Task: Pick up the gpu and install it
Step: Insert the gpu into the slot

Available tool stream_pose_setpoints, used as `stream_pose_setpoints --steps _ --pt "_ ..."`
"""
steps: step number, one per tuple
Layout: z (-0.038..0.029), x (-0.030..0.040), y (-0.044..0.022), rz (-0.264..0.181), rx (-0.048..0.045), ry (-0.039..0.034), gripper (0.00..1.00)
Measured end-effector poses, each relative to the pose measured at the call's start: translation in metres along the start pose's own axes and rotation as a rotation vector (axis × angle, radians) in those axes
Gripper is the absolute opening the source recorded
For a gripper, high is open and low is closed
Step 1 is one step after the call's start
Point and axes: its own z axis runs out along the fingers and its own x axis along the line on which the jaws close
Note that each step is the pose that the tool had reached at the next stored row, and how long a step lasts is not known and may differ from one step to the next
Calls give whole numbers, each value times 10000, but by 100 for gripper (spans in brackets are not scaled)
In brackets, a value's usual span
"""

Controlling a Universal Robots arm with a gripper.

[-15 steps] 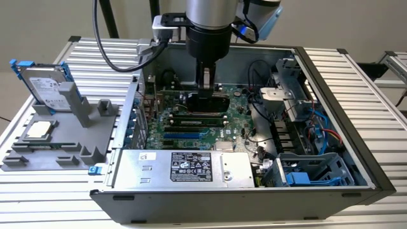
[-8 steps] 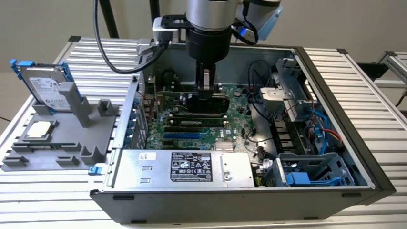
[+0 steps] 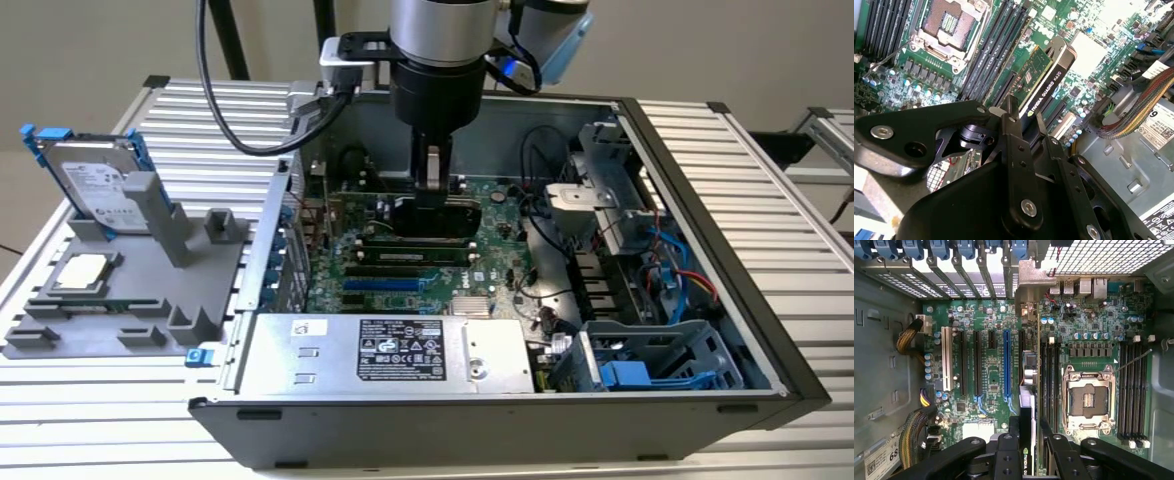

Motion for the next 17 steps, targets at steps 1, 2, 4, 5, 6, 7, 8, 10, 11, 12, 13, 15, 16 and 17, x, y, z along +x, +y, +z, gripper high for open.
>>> stream_pose_setpoints --steps 1,2,4,5,6,7,8,10,11,12,13,15,16,17 --pt "0 0 0 0 0 0 0" --pt "0 0 0 0 1 0 0" --pt "0 0 0 0 2 -1 0" --pt "3 0 0 0 3 -2 0" --pt "12 0 0 -1 4 -5 0" --pt "22 0 0 -1 3 -3 0" --pt "32 1 0 -1 2 0 0" --pt "52 1 0 -1 3 -1 0" --pt "59 1 0 -1 2 0 0" --pt "64 1 1 0 2 0 0" --pt "71 1 1 0 2 0 0" --pt "74 1 1 -1 0 5 0" --pt "74 2 1 -1 1 7 0" --pt "74 2 1 -1 1 8 0"
